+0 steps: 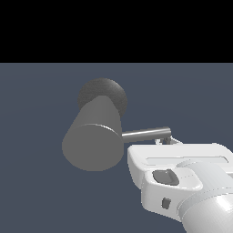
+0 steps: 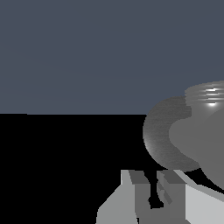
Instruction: Turn on the faucet by rotating a designated handle.
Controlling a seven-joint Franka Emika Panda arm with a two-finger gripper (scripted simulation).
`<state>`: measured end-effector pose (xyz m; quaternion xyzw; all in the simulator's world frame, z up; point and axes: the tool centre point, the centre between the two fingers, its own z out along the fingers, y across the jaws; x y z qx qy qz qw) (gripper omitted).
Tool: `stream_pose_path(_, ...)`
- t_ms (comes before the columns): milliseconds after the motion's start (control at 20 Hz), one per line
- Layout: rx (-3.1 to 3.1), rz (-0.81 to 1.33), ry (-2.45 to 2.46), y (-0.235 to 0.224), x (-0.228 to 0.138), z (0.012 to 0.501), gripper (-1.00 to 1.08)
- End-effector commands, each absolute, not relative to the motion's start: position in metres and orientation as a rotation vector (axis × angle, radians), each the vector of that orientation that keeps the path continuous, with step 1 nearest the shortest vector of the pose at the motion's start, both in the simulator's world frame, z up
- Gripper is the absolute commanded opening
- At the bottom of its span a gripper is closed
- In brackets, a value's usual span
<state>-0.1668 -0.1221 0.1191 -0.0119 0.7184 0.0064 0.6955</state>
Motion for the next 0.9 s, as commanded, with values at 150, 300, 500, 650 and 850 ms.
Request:
stream_pose_path(150, -0.025, 0.016, 1.606, -0.119, -0.167, 0.124, -1.00)
stream_pose_path(300, -0.026, 0.017, 1.601, -0.115, -0.167, 0.134, -1.00)
stream_pose_path(500, -0.027, 0.019, 1.595, -0.111, -0.167, 0.148, -1.00)
stream_pose_path(650, -0.028, 0.021, 1.591, -0.107, -0.166, 0.158, -1.00)
stream_pose_path(850, -0.029, 0.023, 1.585, -0.103, -0.166, 0.171, -1.00)
